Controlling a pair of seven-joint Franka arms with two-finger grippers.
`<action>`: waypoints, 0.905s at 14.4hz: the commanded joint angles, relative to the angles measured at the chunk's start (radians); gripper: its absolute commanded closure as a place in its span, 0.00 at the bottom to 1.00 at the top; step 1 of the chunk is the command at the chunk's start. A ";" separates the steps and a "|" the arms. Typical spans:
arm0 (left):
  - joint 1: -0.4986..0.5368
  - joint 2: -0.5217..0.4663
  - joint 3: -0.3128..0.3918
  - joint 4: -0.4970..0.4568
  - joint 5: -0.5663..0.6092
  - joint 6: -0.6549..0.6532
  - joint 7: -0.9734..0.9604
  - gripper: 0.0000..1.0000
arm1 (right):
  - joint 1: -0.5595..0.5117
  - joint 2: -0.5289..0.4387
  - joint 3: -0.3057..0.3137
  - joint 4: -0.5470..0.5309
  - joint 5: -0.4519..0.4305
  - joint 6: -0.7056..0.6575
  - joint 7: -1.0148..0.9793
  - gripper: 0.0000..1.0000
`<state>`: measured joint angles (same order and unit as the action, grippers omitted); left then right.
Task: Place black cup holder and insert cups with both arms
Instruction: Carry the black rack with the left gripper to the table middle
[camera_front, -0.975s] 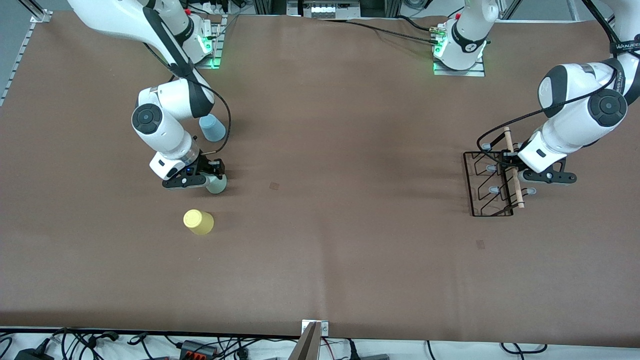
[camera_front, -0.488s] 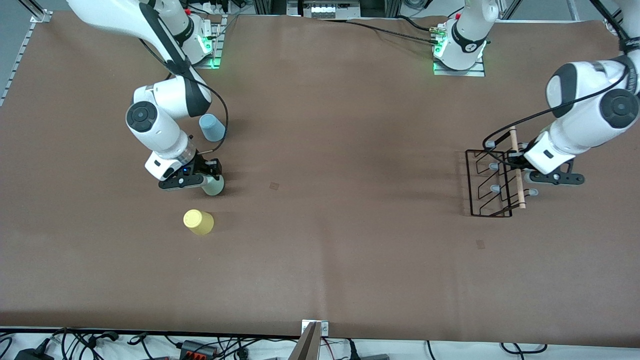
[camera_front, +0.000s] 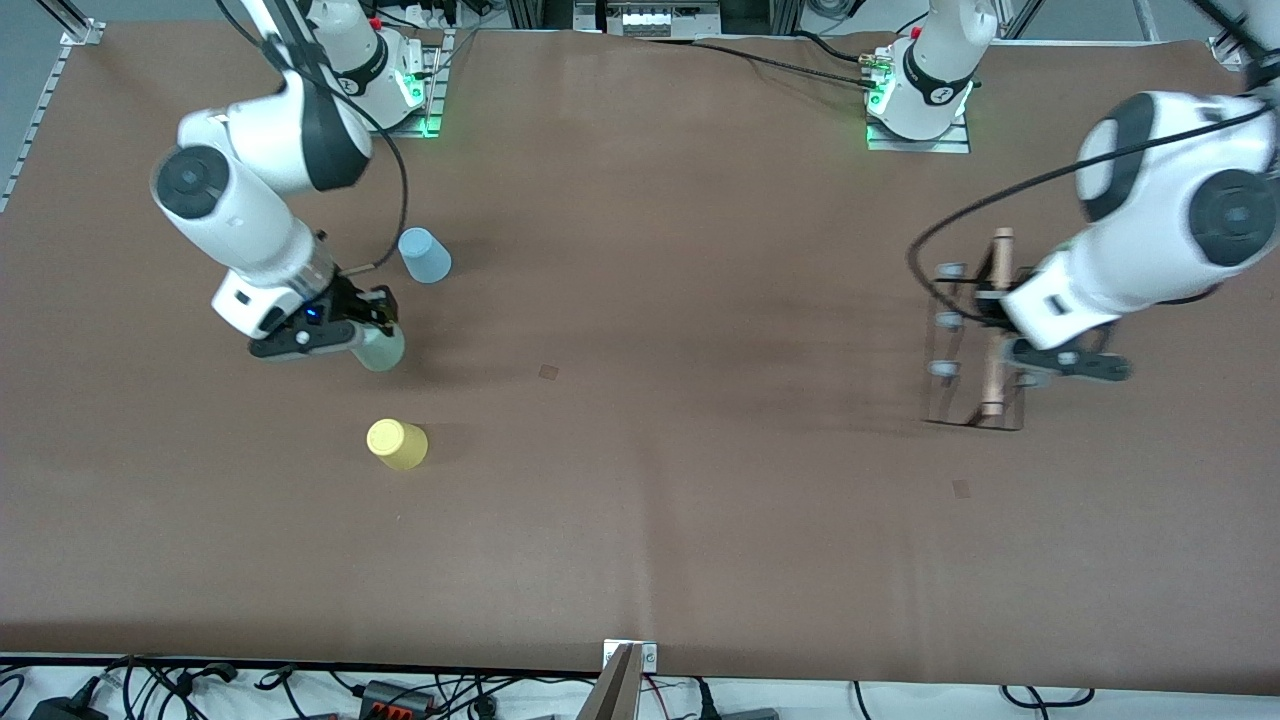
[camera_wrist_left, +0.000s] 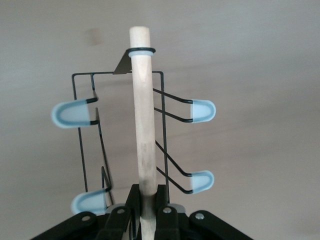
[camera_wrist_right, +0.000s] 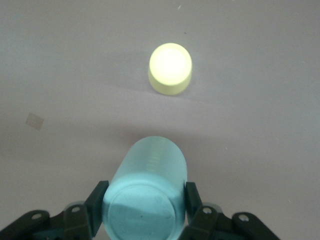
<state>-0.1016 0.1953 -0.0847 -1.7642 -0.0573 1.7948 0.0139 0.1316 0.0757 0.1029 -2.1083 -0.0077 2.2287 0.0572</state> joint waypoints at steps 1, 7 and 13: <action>-0.108 0.093 0.000 0.123 -0.059 -0.035 -0.092 0.99 | -0.010 -0.034 0.006 0.063 -0.006 -0.127 -0.016 1.00; -0.386 0.272 0.002 0.252 -0.119 0.093 -0.363 0.99 | -0.018 -0.025 0.004 0.087 -0.006 -0.156 -0.046 1.00; -0.547 0.346 0.005 0.255 -0.116 0.297 -0.575 0.99 | -0.030 -0.011 0.004 0.087 -0.003 -0.146 -0.063 1.00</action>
<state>-0.6253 0.5261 -0.0949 -1.5489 -0.1674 2.0850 -0.5383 0.1156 0.0568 0.1028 -2.0369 -0.0077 2.0885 0.0220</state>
